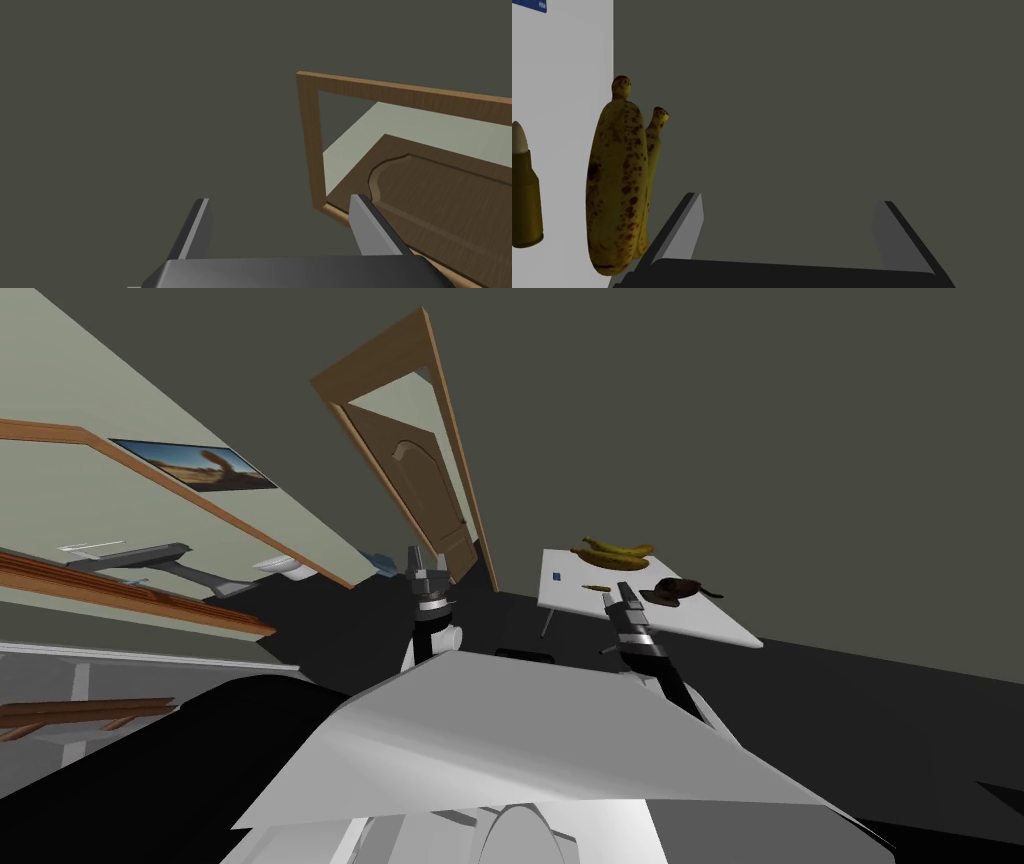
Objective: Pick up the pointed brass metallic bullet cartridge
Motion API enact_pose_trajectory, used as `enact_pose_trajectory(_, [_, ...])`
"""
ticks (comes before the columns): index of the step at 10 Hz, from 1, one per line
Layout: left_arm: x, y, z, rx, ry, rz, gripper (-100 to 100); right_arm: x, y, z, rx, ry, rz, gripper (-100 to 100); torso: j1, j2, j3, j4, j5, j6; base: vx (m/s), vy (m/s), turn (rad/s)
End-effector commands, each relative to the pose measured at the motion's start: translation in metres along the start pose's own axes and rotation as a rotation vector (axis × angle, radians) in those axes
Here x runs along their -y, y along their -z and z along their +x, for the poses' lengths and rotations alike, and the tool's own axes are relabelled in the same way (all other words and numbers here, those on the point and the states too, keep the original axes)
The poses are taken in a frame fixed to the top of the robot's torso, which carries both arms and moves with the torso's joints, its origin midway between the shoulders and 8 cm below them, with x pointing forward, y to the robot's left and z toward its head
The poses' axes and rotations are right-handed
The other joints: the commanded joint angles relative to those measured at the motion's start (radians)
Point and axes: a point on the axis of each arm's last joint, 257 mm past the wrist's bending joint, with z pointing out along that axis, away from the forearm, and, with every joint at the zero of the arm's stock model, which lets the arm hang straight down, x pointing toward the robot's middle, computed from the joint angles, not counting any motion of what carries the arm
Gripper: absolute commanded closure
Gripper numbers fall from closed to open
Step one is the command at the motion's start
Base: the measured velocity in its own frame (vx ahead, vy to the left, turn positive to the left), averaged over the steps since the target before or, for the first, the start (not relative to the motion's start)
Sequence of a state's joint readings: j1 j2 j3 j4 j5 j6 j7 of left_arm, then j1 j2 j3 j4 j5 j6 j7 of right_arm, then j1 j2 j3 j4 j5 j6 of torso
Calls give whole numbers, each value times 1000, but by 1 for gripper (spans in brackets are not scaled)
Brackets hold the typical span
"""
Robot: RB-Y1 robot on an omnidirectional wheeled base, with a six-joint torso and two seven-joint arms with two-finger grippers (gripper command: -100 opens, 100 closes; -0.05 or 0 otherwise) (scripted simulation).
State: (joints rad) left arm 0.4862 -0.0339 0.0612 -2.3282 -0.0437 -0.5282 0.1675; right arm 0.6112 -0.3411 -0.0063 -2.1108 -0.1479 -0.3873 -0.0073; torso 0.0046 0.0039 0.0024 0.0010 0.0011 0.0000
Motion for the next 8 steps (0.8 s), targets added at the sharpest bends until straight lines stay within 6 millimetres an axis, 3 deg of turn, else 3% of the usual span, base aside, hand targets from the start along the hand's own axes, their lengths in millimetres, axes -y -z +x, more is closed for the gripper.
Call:
enact_pose_trajectory(1, [0,0,0,0,0,0,0,16,10,5,-44,31,47,-100,0,0,0,0,0,0,-49,73,33])
enact_pose_trajectory(2, [0,0,0,0,0,0,0,16,10,6,-49,35,47,-100,0,0,0,0,0,0,-39,54,18])
enact_pose_trajectory(5, [0,0,0,0,0,0,0,48,29,12,-127,93,133,-100,-2,-1,-1,0,0,0,-46,54,48])
enact_pose_trajectory(6, [0,0,0,0,0,0,0,48,29,12,-136,100,134,-100,-1,-1,0,0,0,0,-35,54,16])
enact_pose_trajectory(7, [0,0,0,0,0,0,0,64,41,14,-175,131,178,-100,-1,-1,-1,0,0,0,-45,71,49])
enact_pose_trajectory(8, [0,0,0,0,0,0,0,64,41,14,-185,139,179,-100,-1,-1,-1,0,0,0,-37,69,32])
